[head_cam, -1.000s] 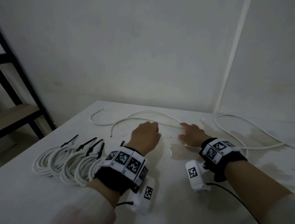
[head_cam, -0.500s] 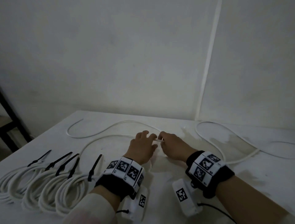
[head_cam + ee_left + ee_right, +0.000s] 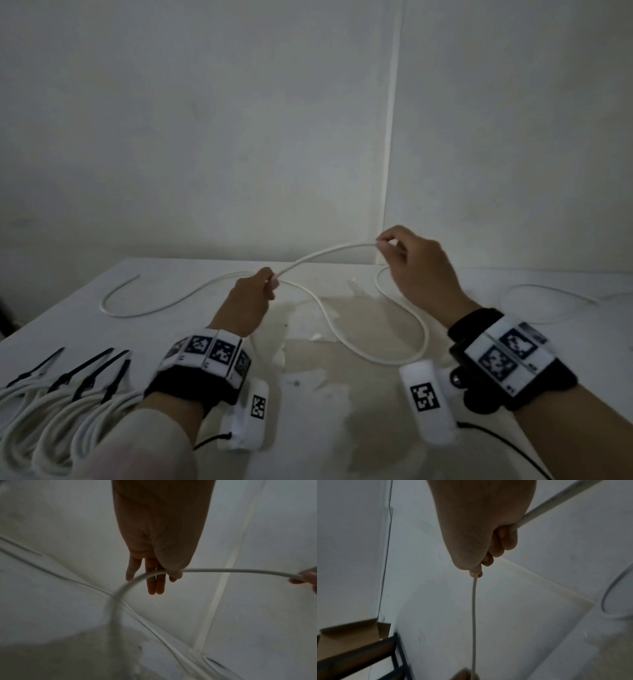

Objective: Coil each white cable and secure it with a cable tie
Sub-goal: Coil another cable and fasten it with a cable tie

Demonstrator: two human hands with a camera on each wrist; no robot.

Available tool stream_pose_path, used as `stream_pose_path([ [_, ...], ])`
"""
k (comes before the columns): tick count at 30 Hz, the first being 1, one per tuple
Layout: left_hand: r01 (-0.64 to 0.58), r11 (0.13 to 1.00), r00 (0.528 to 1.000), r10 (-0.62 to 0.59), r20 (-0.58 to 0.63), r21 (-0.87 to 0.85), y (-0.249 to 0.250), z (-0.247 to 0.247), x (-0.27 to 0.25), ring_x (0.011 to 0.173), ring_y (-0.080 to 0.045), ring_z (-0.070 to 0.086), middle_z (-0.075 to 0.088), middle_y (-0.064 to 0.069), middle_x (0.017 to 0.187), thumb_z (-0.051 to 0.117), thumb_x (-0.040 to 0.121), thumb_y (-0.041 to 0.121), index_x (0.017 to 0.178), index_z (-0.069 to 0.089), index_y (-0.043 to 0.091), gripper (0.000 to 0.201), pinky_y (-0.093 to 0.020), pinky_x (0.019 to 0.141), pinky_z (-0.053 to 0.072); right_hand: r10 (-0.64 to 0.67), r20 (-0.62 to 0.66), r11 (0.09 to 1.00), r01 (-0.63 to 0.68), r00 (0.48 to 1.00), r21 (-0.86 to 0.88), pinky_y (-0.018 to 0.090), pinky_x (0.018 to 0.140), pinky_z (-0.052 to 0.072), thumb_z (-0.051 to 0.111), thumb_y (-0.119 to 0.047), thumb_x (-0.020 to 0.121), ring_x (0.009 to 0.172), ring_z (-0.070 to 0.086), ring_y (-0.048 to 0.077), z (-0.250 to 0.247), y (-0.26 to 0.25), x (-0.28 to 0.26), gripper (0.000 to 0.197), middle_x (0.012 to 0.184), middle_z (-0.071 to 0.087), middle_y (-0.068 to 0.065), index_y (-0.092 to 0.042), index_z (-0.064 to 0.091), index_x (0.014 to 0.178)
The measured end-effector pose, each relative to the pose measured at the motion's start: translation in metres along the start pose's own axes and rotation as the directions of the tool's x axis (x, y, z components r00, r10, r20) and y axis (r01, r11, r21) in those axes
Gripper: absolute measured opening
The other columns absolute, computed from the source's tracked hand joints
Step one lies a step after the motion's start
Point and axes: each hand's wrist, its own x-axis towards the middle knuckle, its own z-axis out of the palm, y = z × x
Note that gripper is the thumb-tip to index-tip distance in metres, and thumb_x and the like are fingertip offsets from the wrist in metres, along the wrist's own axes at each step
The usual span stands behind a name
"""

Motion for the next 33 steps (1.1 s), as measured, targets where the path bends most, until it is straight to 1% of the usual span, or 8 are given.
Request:
stream_pose_path([
  [2,0.04,0.995,0.999,-0.041,-0.01,-0.092,-0.001,-0.006,-0.003,0.068,-0.021,0.059,0.06,-0.003,0.07,0.038,0.097,0.011,0.072,0.047,0.02,0.028,-0.026,0.059,0.04,0.035,-0.008,0.999,-0.035,0.999,-0.02,0.03,0.065,0.039,0.05,-0.026,0.093,0.07,0.052,0.024,-0.016,0.01,0.002,0.016,0.063,0.051,-0.008,-0.017,0.063,0.093],
  [6,0.028,0.991,1.0,-0.028,-0.002,-0.128,0.013,-0.013,-0.009,0.056,-0.007,0.053,0.053,0.001,0.062,0.038,0.099,0.023,0.071,0.048,0.02,0.029,-0.02,0.056,0.039,0.017,-0.057,0.999,-0.019,0.998,-0.046,0.034,0.075,0.044,0.051,-0.022,0.093,0.087,0.058,0.025,-0.033,0.02,-0.005,0.016,0.093,0.064,0.003,-0.013,0.064,0.096],
  [11,0.016,1.0,0.999,-0.016,0.029,0.006,0.019,-0.026,-0.021,0.059,-0.009,0.041,0.047,0.002,0.066,0.039,0.098,0.031,0.071,0.051,0.013,0.035,-0.021,0.055,0.031,0.07,-0.156,0.994,-0.083,0.985,-0.073,0.03,0.071,0.039,0.048,-0.023,0.095,0.088,0.057,0.026,-0.062,0.033,-0.012,0.021,0.089,0.06,0.004,-0.018,0.059,0.112],
  [14,0.122,0.966,0.992,-0.109,0.068,-0.227,0.029,-0.032,-0.027,0.049,-0.012,0.033,0.039,0.0,0.06,0.041,0.097,0.03,0.067,0.048,0.011,0.036,-0.025,0.047,0.028,0.023,-0.101,0.981,-0.042,0.995,-0.187,0.033,0.071,0.042,0.044,-0.021,0.096,0.09,0.058,0.028,-0.063,0.044,-0.018,0.021,0.103,0.061,0.007,-0.015,0.062,0.106],
  [19,0.318,0.801,0.944,-0.218,0.247,-0.507,0.052,-0.046,-0.037,0.037,-0.007,0.026,0.037,-0.001,0.059,0.033,0.099,0.023,0.086,0.055,0.006,0.03,-0.015,0.037,0.02,0.048,-0.096,0.959,-0.073,0.994,-0.275,0.032,0.067,0.038,0.037,-0.017,0.098,0.086,0.053,0.028,-0.06,0.052,-0.027,0.022,0.106,0.06,0.01,-0.01,0.055,0.109],
  [23,0.277,0.803,0.951,-0.151,0.27,-0.527,0.063,-0.055,-0.04,0.036,-0.004,0.028,0.039,-0.002,0.061,0.029,0.096,0.007,0.089,0.058,0.007,0.03,-0.016,0.037,0.025,0.06,-0.121,0.935,-0.099,0.991,-0.341,0.034,0.066,0.039,0.034,-0.019,0.098,0.089,0.052,0.032,-0.066,0.052,-0.033,0.024,0.104,0.059,0.012,-0.013,0.054,0.111],
  [27,0.205,0.794,0.976,-0.123,0.179,-0.573,0.063,-0.056,-0.044,0.04,-0.004,0.035,0.045,-0.001,0.065,0.038,0.099,0.014,0.102,0.059,0.011,0.022,-0.014,0.04,0.033,0.061,-0.05,0.898,-0.077,0.997,-0.433,0.033,0.064,0.039,0.039,-0.026,0.097,0.09,0.05,0.031,-0.068,0.051,-0.038,0.025,0.101,0.057,0.011,-0.013,0.056,0.111],
  [33,0.158,0.714,0.955,-0.285,-0.078,-0.683,0.071,-0.052,-0.043,0.033,-0.003,0.032,0.055,-0.003,0.053,0.04,0.093,0.014,0.079,0.064,0.01,0.028,-0.013,0.035,0.027,0.003,0.069,0.82,0.037,0.998,-0.572,0.033,0.06,0.035,0.036,-0.023,0.099,0.086,0.05,0.028,-0.05,0.047,-0.048,0.025,0.095,0.06,0.008,-0.01,0.057,0.104],
])
